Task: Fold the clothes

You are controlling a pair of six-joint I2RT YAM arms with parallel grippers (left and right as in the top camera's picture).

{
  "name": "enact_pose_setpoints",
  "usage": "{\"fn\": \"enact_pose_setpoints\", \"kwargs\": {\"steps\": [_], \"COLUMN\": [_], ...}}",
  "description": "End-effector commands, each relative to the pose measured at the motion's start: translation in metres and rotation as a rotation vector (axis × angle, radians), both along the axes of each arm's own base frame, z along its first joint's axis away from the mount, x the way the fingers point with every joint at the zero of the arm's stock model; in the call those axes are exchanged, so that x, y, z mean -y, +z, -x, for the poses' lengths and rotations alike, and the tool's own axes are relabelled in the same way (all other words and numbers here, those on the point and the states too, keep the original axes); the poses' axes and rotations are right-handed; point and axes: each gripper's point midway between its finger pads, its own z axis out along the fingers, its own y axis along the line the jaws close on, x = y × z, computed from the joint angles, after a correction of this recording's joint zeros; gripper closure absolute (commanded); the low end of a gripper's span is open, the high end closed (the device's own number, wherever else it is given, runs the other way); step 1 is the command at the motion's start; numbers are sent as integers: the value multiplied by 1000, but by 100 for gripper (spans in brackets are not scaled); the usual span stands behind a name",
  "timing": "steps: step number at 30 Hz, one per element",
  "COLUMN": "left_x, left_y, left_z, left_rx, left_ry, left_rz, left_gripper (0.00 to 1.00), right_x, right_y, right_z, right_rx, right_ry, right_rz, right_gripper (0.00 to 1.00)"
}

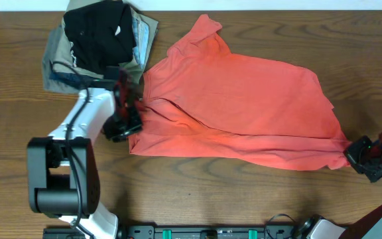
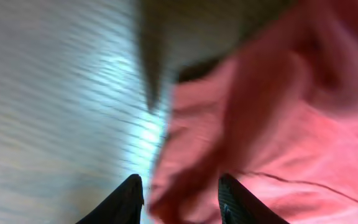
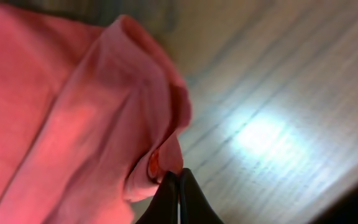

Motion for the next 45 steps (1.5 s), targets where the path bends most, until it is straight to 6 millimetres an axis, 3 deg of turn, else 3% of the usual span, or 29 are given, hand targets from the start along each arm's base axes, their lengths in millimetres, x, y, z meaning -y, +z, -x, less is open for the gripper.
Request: {"fn": "enact_pose_setpoints", "kwargs": {"steps": [1,9,13,16,17,19,21,22,23,28,30,34,40,45], "left_x": [-23,-36,-36,-36,-35,-28,-13,-4,4,42,59,89,110,111], "left_y": [-3,3,18,35,42,53,64,69,71,70,67,59,39,18], "left_z": [6,13,7,4,3,2,0,-1,0,4,5,12,26,35], "left_rx": [-32,-55,0,62,85,126,167,182,190,179,175,156,63,-19], "left_ry": [55,100,99,98,94,84,43,17,-4,-121,-178,-259,-308,-318], "left_rz": [-10,-8,-10,-13,-9,12,65,93,114,146,152,159,151,128], "left_gripper": [59,63,65,65,65,61,59,57,56,54,55,55,61,68], "right_x": [19,43,53,53,51,46,41,37,33,-5,-17,-32,-63,-67], "right_y": [7,40,63,69,68,65,62,61,61,66,66,53,6,-23], "right_z": [5,0,-3,-1,0,2,2,1,-1,-35,-44,-42,-33,-25], "right_rx": [-28,11,37,33,30,19,18,24,33,191,224,176,124,115], "right_ry": [-49,-127,-165,-169,-168,-163,-158,-154,-138,110,184,226,240,202], "right_rz": [83,124,145,137,127,111,85,66,43,-118,-143,-154,-198,-195], "right_gripper": [99,99,99,99,94,67,18,4,1,5,18,54,90,92]}}
